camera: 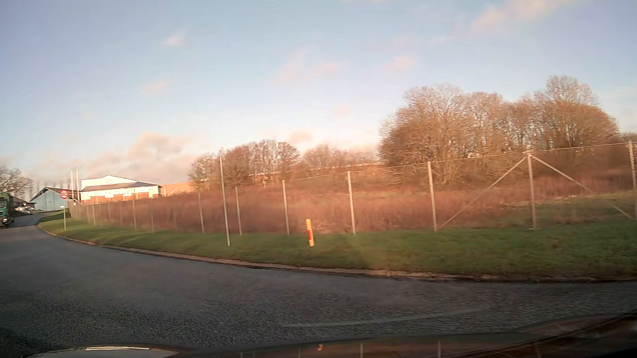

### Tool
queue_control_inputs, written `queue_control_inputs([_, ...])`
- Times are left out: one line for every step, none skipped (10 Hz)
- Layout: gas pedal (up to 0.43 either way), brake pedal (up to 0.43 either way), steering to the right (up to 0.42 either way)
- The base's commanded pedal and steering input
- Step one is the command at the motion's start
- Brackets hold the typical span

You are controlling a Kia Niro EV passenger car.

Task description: Follow the waypoints while adhering to traffic rules and regulations

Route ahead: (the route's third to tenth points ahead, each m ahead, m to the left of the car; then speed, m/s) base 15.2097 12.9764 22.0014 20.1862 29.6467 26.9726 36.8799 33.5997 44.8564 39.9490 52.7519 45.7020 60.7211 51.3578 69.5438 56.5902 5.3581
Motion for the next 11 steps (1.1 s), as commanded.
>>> queue_control_inputs([0.26, 0.0, -0.422])
queue_control_inputs([0.26, 0.0, -0.409])
queue_control_inputs([0.268, 0.0, -0.395])
queue_control_inputs([0.268, 0.0, -0.374])
queue_control_inputs([0.268, 0.0, -0.353])
queue_control_inputs([0.268, 0.0, -0.321])
queue_control_inputs([0.28, 0.0, -0.29])
queue_control_inputs([0.28, 0.0, -0.265])
queue_control_inputs([0.287, 0.0, -0.249])
queue_control_inputs([0.299, 0.0, -0.233])
queue_control_inputs([0.319, 0.0, -0.215])
